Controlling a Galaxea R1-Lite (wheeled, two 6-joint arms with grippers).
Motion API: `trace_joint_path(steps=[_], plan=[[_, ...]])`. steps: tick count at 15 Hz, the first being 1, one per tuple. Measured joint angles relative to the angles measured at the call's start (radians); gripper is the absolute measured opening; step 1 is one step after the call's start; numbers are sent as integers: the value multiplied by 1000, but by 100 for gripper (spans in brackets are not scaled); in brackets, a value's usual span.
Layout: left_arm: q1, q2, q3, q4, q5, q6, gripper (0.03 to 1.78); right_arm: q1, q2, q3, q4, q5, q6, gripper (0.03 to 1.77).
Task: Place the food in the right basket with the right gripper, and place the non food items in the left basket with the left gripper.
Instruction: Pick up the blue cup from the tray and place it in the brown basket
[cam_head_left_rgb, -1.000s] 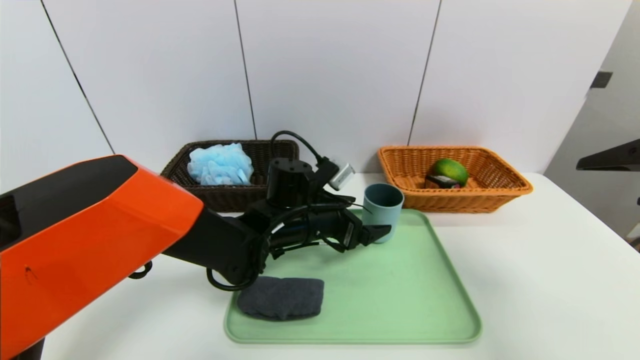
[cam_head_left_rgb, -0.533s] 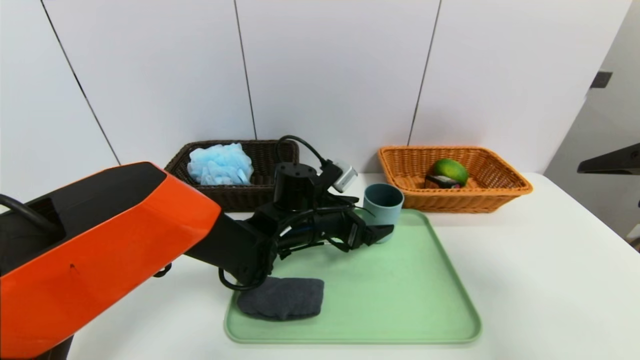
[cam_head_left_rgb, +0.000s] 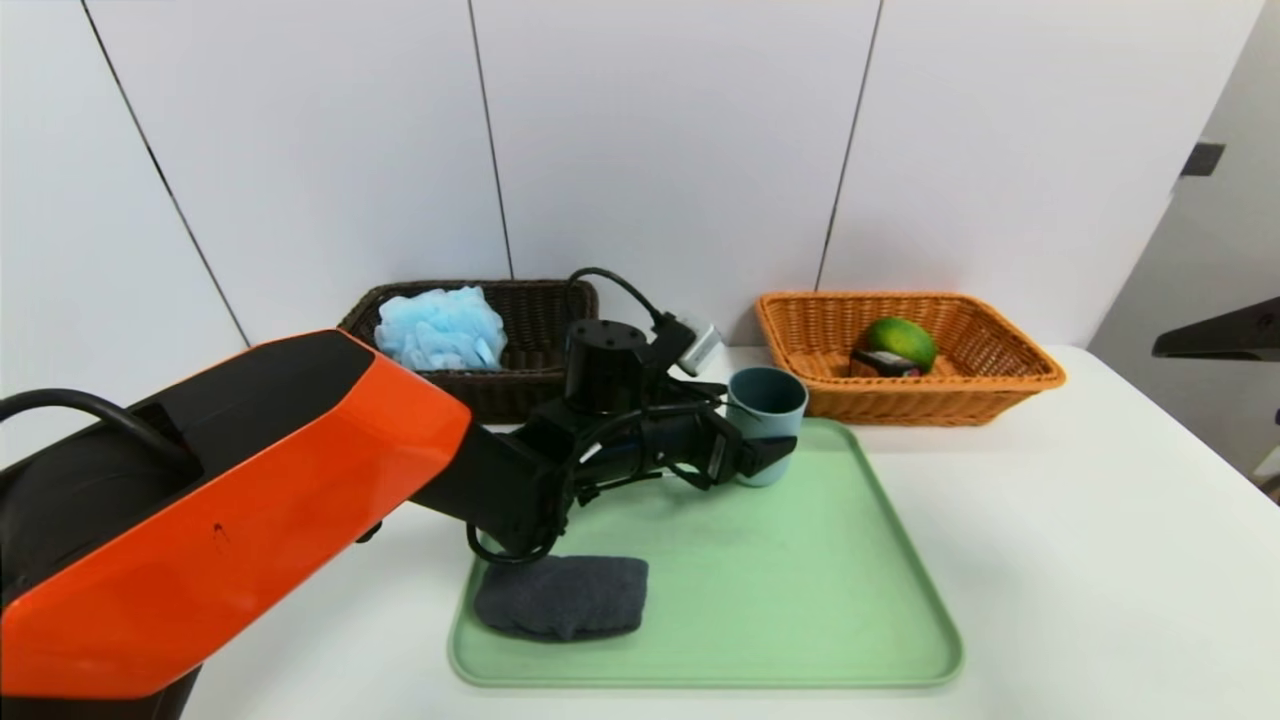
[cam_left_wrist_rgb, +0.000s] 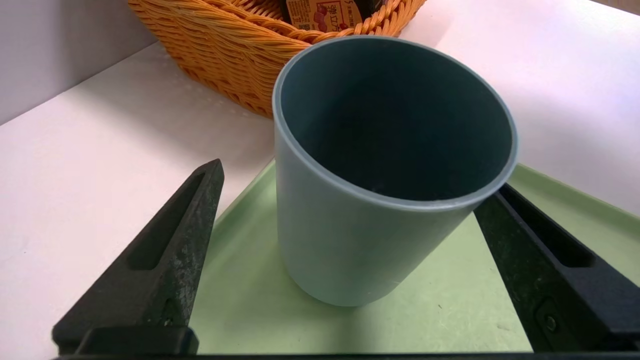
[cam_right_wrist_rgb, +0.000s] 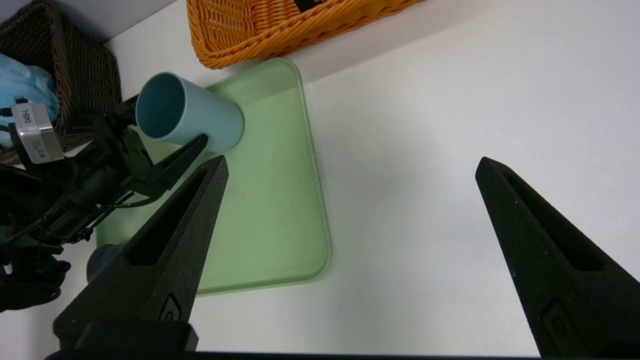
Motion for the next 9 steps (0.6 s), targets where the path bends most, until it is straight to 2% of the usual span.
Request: trace_joint_path(steps=[9], plan=[[-5, 60, -62, -1, -1, -1, 169, 0, 4, 5, -2, -1, -15, 171]])
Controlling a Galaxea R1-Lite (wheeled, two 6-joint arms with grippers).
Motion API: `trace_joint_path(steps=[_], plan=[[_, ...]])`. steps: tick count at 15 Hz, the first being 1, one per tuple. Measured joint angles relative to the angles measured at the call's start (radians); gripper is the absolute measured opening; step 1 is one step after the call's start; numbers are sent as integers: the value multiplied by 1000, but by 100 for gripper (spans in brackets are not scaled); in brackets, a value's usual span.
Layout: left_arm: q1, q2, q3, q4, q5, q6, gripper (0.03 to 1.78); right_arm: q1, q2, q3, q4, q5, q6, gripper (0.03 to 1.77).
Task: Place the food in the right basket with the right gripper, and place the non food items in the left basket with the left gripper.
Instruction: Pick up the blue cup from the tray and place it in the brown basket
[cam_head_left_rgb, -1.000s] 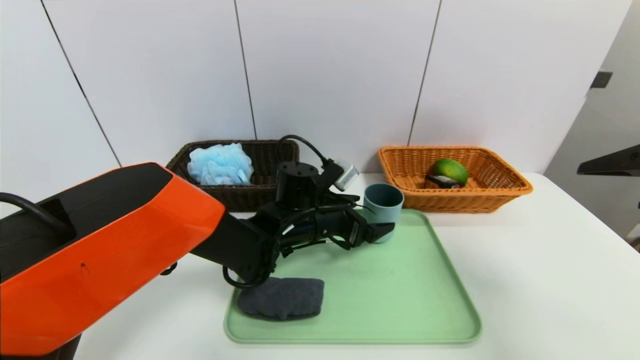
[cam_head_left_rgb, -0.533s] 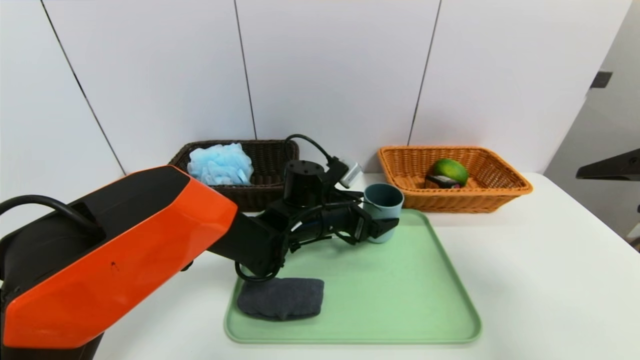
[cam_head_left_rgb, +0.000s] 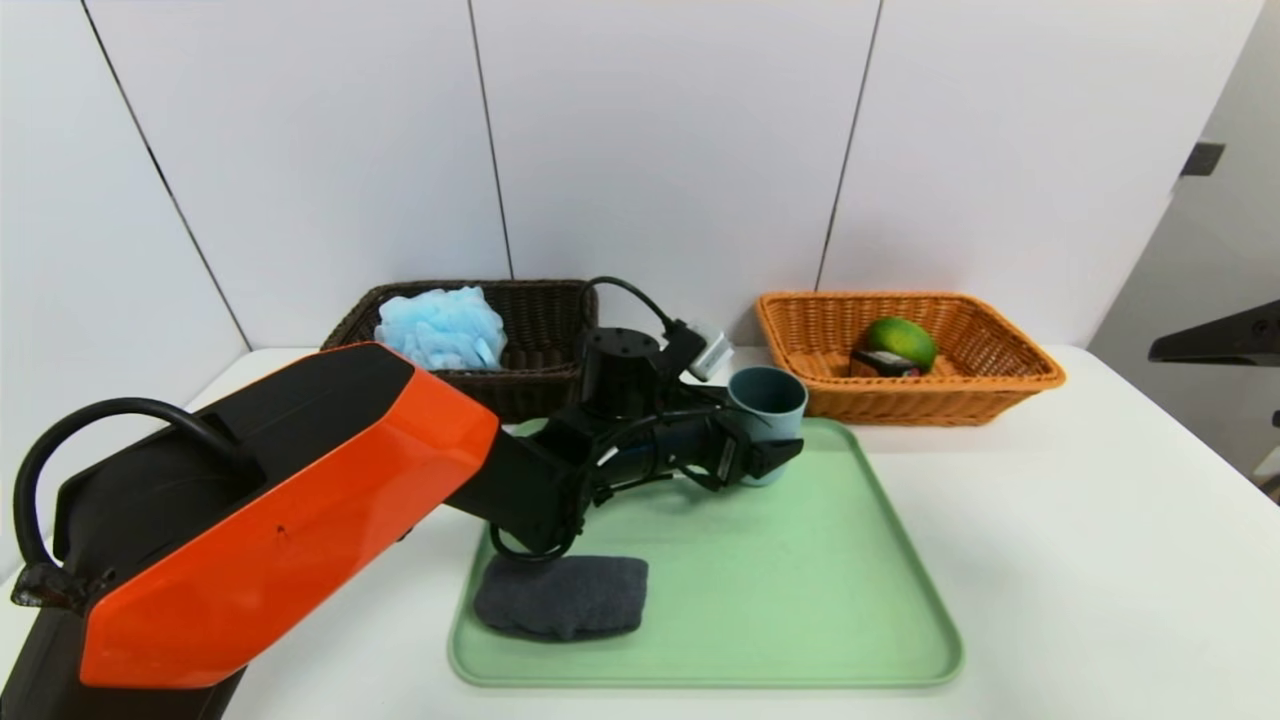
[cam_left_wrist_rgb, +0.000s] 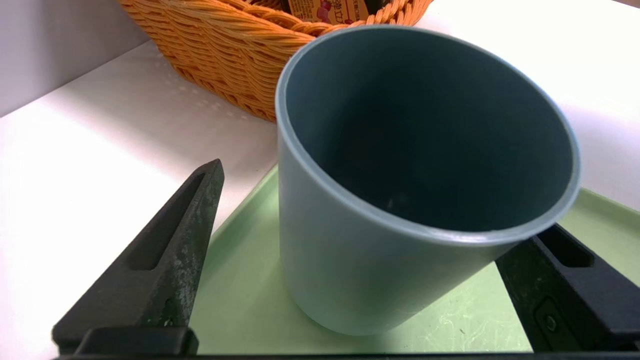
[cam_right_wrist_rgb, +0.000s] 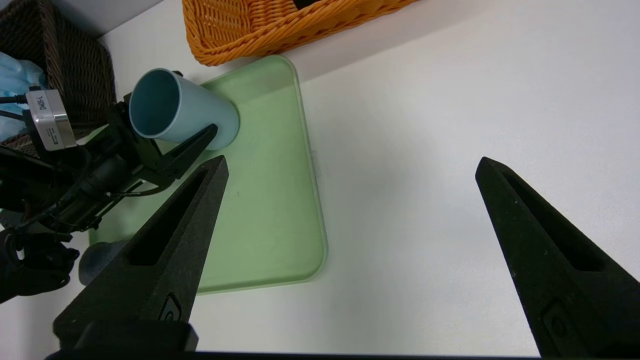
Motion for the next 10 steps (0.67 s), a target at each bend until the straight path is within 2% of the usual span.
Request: trace_joint_path(steps=[10], plan=[[-16, 41, -83, 3, 0, -13, 169, -3, -4, -5, 0, -2, -2, 171]])
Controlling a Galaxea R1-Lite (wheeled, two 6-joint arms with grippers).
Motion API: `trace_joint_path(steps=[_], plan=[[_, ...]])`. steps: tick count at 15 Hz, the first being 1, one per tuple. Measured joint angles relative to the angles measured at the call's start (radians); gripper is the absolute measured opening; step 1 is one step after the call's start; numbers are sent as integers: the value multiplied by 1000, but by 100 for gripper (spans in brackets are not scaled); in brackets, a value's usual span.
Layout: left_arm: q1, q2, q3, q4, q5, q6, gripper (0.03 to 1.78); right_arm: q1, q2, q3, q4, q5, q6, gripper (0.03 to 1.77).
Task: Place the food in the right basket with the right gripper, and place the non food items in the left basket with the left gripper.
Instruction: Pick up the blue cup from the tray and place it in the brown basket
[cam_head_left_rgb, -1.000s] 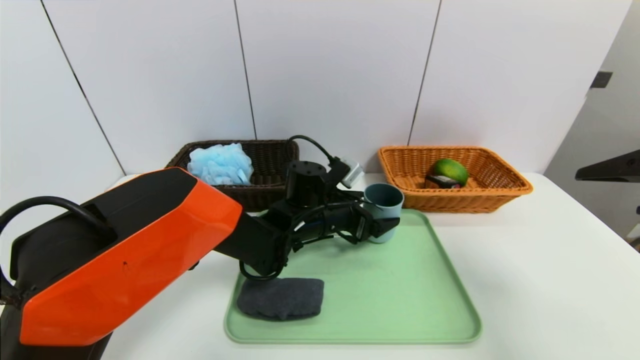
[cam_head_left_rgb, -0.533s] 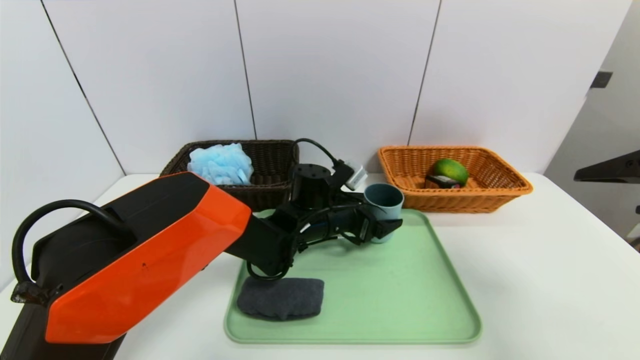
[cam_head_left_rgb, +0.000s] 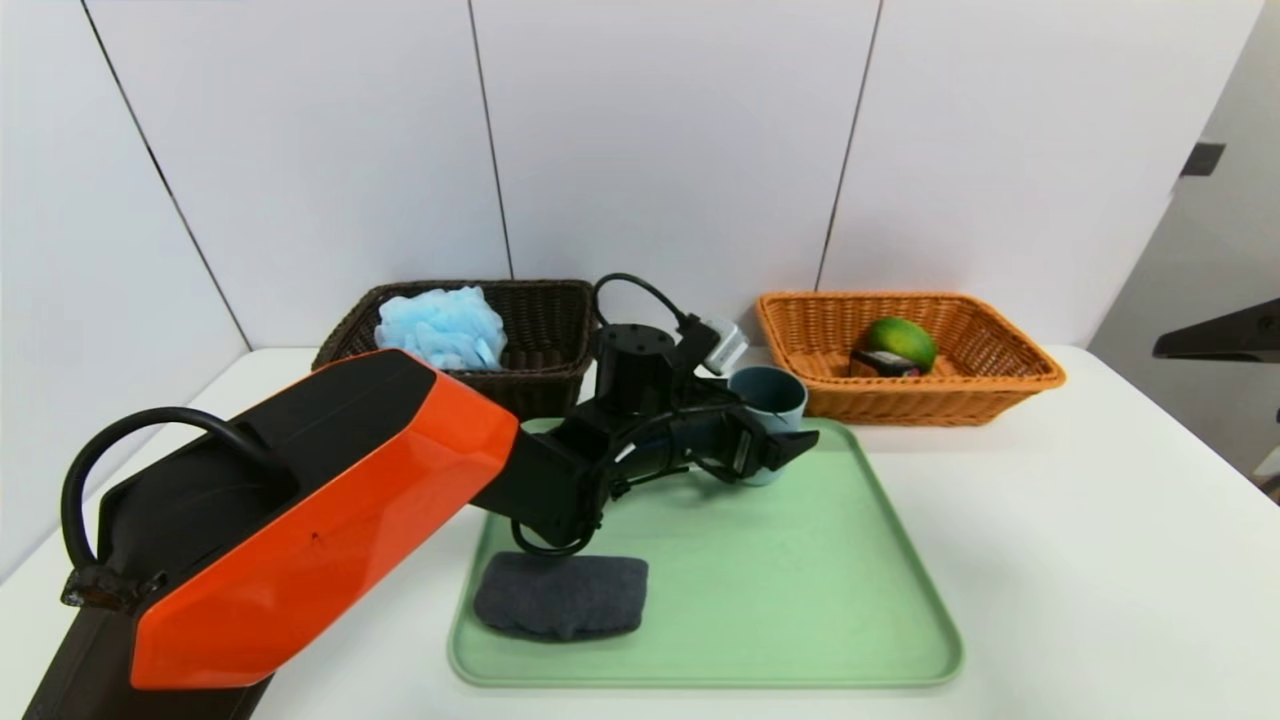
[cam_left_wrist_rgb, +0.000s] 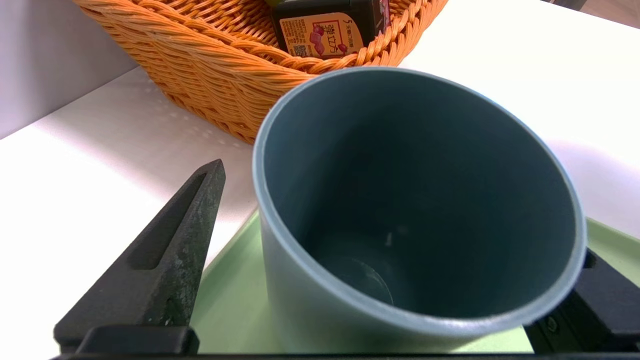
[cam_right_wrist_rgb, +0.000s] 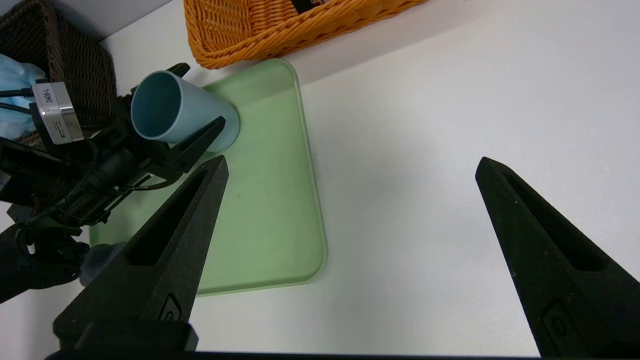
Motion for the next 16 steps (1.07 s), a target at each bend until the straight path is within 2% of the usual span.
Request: trace_joint_path(steps=[3, 4, 6, 7, 13, 16], plan=[[-1, 5, -8, -1, 1, -3, 169, -1, -4, 1, 0, 0, 0, 171], [-1, 8, -10, -2, 2, -7, 158, -1, -5, 2, 1, 0, 0, 171], [-1, 14, -13, -4, 3, -8, 126, 0, -7, 3, 1, 0, 0, 171], [-1, 16, -14, -5, 3, -8, 119, 0, -7, 3, 1, 0, 0, 171], [0, 13, -29, 2, 7, -12, 118, 0, -6, 6, 1, 2, 0, 171], [0, -45, -37, 61, 15, -54, 118, 0, -4, 6, 1, 4, 5, 171]])
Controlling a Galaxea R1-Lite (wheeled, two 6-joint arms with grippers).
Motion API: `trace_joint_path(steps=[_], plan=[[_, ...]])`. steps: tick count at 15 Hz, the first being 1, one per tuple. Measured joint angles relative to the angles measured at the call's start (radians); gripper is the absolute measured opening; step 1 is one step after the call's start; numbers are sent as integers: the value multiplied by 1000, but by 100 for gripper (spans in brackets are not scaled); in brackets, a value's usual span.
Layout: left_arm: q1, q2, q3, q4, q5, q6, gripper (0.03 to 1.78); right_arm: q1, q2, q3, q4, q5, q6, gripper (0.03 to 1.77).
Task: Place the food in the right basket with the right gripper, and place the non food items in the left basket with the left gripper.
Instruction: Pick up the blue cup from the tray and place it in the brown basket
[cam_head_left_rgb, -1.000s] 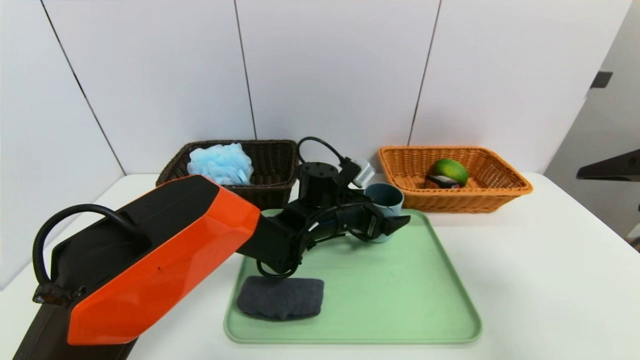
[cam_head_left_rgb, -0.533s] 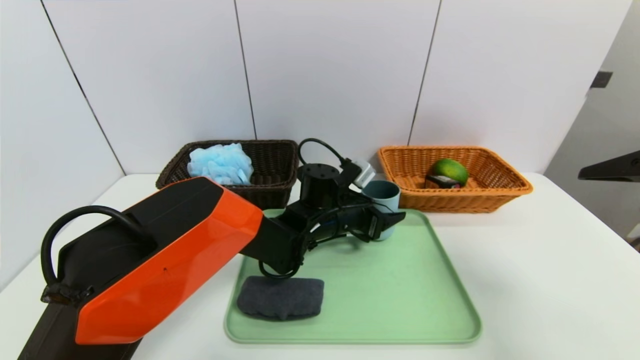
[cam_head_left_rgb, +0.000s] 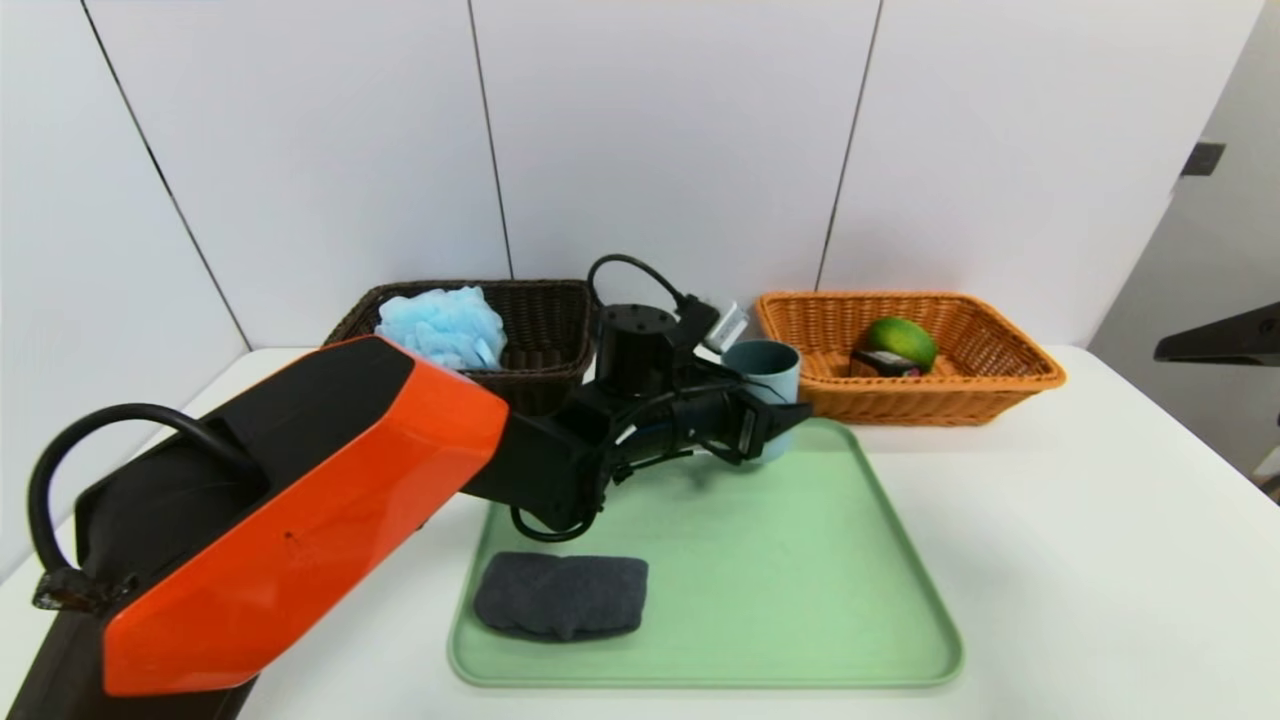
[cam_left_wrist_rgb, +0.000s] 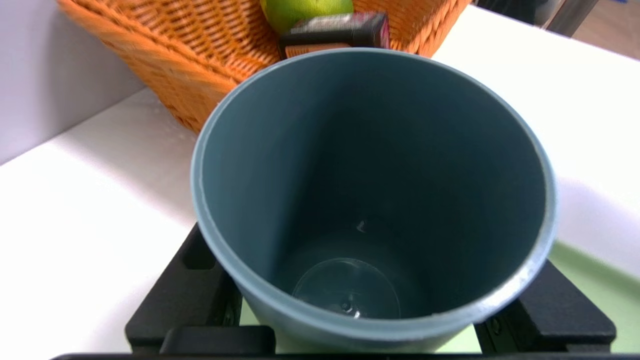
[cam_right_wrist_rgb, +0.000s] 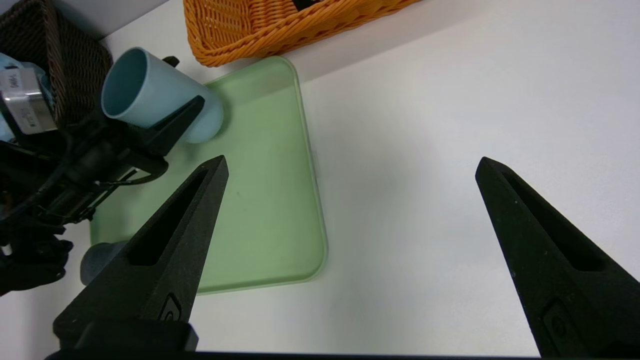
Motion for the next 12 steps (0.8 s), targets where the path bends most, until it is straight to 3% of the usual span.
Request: trace_joint_path(steps=[6, 12], plan=[[46, -250, -86, 323, 31, -43, 118, 1, 14, 0, -1, 7, 0, 171], [253, -343, -116, 338, 41, -50, 118, 7, 31, -1, -2, 10, 0, 171]])
